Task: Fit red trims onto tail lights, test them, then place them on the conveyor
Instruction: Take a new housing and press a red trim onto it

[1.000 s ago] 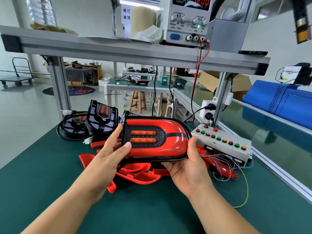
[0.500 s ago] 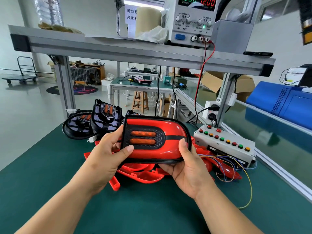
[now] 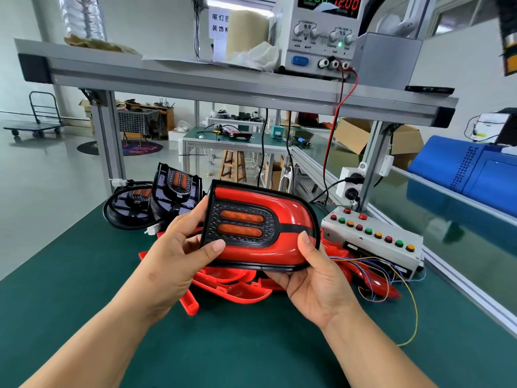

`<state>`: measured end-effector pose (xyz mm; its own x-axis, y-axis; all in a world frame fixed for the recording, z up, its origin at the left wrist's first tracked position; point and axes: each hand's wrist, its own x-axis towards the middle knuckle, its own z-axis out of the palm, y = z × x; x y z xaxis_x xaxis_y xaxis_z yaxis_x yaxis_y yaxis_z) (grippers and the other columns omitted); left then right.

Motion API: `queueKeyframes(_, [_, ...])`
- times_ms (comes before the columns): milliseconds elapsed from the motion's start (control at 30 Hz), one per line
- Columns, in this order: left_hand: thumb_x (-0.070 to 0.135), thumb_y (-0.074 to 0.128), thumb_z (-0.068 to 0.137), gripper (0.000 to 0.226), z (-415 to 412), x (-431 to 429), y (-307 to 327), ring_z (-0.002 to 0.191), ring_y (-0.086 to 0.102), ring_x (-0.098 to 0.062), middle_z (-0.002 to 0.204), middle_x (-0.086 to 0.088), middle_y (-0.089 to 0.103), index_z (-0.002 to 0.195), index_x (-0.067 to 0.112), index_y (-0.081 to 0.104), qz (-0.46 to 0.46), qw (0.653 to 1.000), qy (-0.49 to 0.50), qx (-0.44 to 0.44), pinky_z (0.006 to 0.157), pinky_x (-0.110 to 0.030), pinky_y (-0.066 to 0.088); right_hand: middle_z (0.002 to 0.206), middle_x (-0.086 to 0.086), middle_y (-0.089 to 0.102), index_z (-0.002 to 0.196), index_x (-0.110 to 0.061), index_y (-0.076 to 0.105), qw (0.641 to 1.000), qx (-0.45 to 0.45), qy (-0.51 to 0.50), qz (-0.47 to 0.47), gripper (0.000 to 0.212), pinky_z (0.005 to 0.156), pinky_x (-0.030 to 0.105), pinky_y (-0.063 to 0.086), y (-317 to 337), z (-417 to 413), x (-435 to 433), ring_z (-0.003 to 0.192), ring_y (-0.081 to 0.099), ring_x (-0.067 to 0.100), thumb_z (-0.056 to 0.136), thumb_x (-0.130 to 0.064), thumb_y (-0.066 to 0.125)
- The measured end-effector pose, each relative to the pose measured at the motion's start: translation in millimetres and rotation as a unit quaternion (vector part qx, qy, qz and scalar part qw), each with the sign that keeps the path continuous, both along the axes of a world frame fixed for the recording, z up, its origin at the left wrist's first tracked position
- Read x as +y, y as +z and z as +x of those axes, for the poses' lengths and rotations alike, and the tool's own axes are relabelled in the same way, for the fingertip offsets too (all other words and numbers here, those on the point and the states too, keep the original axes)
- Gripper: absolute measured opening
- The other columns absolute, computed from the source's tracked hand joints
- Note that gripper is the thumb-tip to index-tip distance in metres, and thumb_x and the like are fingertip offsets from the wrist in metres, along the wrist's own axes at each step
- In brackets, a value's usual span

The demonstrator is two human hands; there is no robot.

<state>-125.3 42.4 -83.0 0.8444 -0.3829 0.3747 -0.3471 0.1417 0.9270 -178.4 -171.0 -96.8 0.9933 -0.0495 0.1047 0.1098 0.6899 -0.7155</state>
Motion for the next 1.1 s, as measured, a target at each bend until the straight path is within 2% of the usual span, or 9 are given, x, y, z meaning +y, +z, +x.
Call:
queueKeyframes(133, [0.026,0.071,0.074,0.076,0.3,0.2,0.3,0.116,0.064,-0.014,0.131,0.01,0.064,0.142,0.047,0.043,-0.001,1.0,-0.01,0.013,0.09,-0.02,0.052,0.118,0.021,0.068,0.134,-0.013,0.052,1.0,-0.006,-0.01,-0.005,0.054,0.066,0.041,0.06,2.3,0.2,0.3,0.098,0.071,0.036,0.082,-0.022,0.064])
queueKeyframes(300, [0.021,0.069,0.076,0.075,0.4,0.9,2.7,0.124,0.059,-0.019,0.132,0.008,0.064,0.144,0.041,0.043,0.0,1.0,-0.015,0.0,0.111,-0.043,0.036,0.121,0.022,0.067,0.134,-0.013,0.052,1.0,-0.013,-0.008,0.004,0.053,0.069,0.044,0.06,1.7,0.3,1.3,0.103,0.069,0.038,0.083,-0.019,0.064])
queueKeyframes(367, [0.017,0.068,0.076,0.075,1.6,1.2,2.5,0.121,0.061,-0.019,0.132,0.009,0.064,0.144,0.039,0.043,-0.01,1.0,-0.006,0.002,0.111,-0.042,0.039,0.121,0.021,0.067,0.134,-0.014,0.052,1.0,-0.019,-0.008,0.013,0.053,0.071,0.046,0.06,1.8,0.3,2.3,0.104,0.068,0.038,0.083,-0.017,0.063])
queueKeyframes(500, [0.015,0.065,0.078,0.072,3.6,0.3,1.1,0.119,0.063,-0.016,0.127,0.008,0.067,0.143,0.039,0.044,-0.017,1.0,-0.009,-0.002,0.105,-0.026,0.045,0.12,0.02,0.068,0.133,-0.014,0.052,1.0,-0.019,-0.017,0.018,0.053,0.071,0.046,0.06,1.3,1.0,3.1,0.104,0.068,0.038,0.082,-0.018,0.064])
queueKeyframes(633, [0.02,0.069,0.075,0.074,6.9,1.8,-0.3,0.12,0.062,-0.019,0.129,0.006,0.066,0.143,0.04,0.045,-0.02,0.999,-0.03,0.009,0.106,-0.032,0.046,0.125,0.022,0.065,0.136,-0.01,0.05,1.0,-0.009,-0.002,-0.012,0.052,0.075,0.043,0.059,0.2,1.1,0.0,0.108,0.066,0.038,0.087,-0.026,0.059])
queueKeyframes(767, [0.021,0.069,0.078,0.068,14.2,11.8,-2.6,0.124,0.059,-0.018,0.136,0.006,0.061,0.141,0.04,0.048,-0.022,0.996,-0.086,0.024,0.102,-0.024,0.045,0.124,0.024,0.064,0.137,-0.006,0.048,0.999,0.014,0.031,-0.004,0.061,0.079,0.044,0.058,-0.5,1.5,-4.8,0.11,0.066,0.037,0.089,-0.043,0.053])
queueKeyframes(833, [0.014,0.061,0.088,0.059,16.6,17.8,-3.6,0.127,0.057,-0.02,0.141,0.004,0.057,0.141,0.039,0.05,-0.028,0.99,-0.132,0.037,0.098,-0.026,0.049,0.124,0.024,0.064,0.138,-0.006,0.047,0.999,0.018,0.028,0.007,0.062,0.079,0.045,0.058,-1.7,2.2,-6.4,0.11,0.066,0.038,0.088,-0.041,0.055])
queueKeyframes(933, [0.02,0.068,0.086,0.063,16.9,22.5,-4.0,0.125,0.058,-0.021,0.143,0.006,0.054,0.14,0.044,0.048,0.005,0.989,-0.146,0.024,0.096,-0.023,0.05,0.124,0.025,0.064,0.138,-0.004,0.048,0.999,0.021,0.026,0.024,0.061,0.076,0.046,0.058,-4.2,2.7,-7.3,0.109,0.066,0.04,0.087,-0.036,0.057])
queueKeyframes(1100, [0.012,0.06,0.085,0.069,19.0,16.5,-6.9,0.127,0.055,-0.032,0.141,0.004,0.056,0.147,0.034,0.04,0.014,0.996,-0.093,0.009,0.11,-0.04,0.042,0.12,0.026,0.066,0.137,-0.004,0.049,0.999,0.024,0.012,0.027,0.059,0.072,0.048,0.059,-6.9,4.7,-6.5,0.104,0.068,0.041,0.086,-0.033,0.057])
